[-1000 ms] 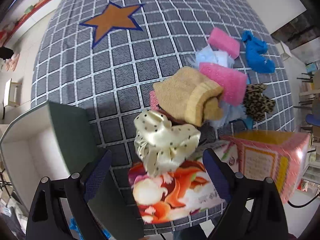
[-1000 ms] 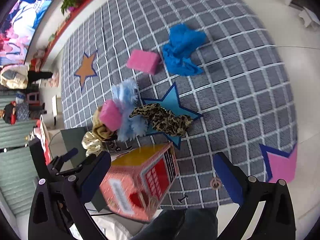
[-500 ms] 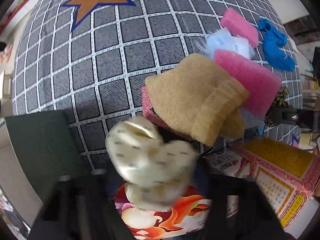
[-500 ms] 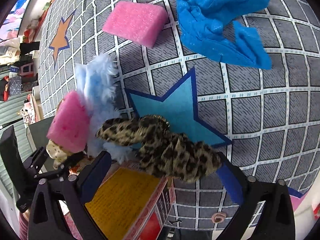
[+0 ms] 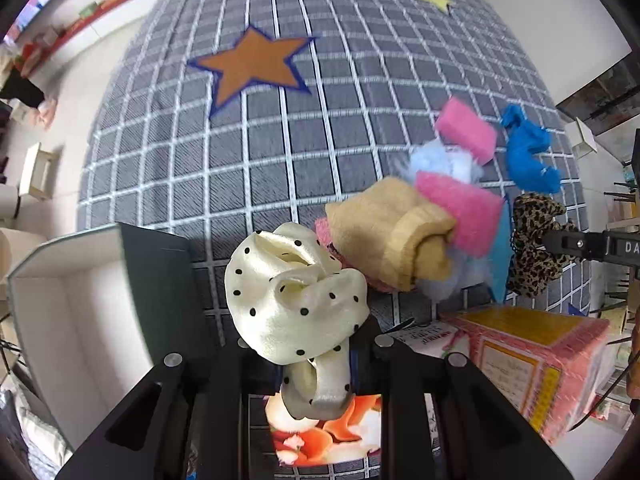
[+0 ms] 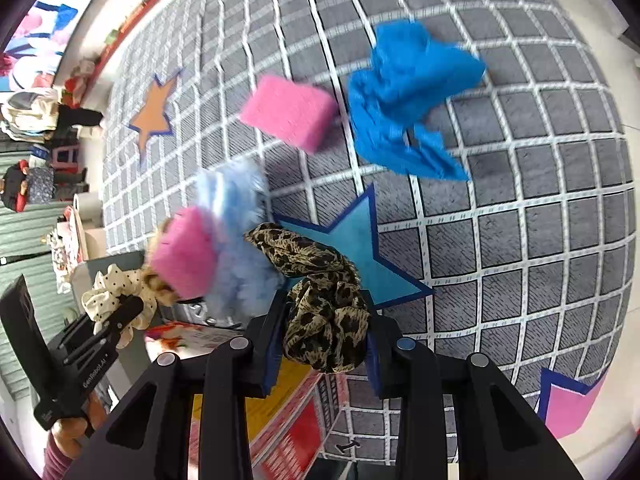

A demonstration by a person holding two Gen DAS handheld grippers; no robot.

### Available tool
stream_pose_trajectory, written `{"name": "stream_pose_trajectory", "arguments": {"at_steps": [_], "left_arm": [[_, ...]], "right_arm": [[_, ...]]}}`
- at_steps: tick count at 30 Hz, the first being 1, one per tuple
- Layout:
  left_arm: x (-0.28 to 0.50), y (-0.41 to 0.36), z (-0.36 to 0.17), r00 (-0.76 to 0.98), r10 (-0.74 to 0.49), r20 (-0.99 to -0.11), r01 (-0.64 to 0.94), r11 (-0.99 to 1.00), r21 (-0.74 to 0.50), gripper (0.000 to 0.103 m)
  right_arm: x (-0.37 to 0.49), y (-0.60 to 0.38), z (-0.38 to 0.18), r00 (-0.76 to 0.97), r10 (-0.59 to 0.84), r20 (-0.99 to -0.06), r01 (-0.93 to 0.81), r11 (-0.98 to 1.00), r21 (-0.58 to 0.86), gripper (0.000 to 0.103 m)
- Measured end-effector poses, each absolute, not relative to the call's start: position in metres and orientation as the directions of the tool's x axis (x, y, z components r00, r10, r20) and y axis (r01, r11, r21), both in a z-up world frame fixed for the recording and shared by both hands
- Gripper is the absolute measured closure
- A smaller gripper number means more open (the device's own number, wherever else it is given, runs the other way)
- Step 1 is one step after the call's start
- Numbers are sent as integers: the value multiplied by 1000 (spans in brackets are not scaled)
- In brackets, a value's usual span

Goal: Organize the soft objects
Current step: 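Grasp the cream polka-dot scrunchie with the left tool while the right tool grasps the leopard-print scrunchie, then carry the cream scrunchie with the left tool while the right tool carries the leopard scrunchie to the box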

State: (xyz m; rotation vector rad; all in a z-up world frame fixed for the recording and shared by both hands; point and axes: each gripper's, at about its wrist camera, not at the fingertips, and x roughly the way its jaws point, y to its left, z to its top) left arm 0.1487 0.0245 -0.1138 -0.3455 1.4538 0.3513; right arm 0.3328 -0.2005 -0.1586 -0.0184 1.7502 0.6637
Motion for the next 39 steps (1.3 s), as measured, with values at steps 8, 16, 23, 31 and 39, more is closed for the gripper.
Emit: {"name": "stream_pose_trajectory", "arguments": {"at_steps": [8, 16, 23, 31, 39], "left_arm": [[134, 2, -73, 165, 55, -985, -424, 906, -20, 78], [114, -15, -48, 227, 70, -971, -416, 909, -32, 78], [99, -29, -32, 266, 66, -962, -404, 913, -49, 78], [77, -26, -20, 299, 88, -950, -428, 902, -51, 78], [47, -10, -10, 319, 119, -940, -484, 874, -53, 78]], "right_arm": [[325, -201, -118, -209, 380, -901, -345, 834, 431, 68], [312, -205, -76, -145, 417, -897, -357, 824, 440, 68], [297, -209, -37, -99, 461, -882, -365, 808, 463, 68], [271, -201, 1, -76, 488, -869, -416, 777, 473, 68], [235, -167, 21, -97, 494, -864, -503, 725, 471, 68]]}}
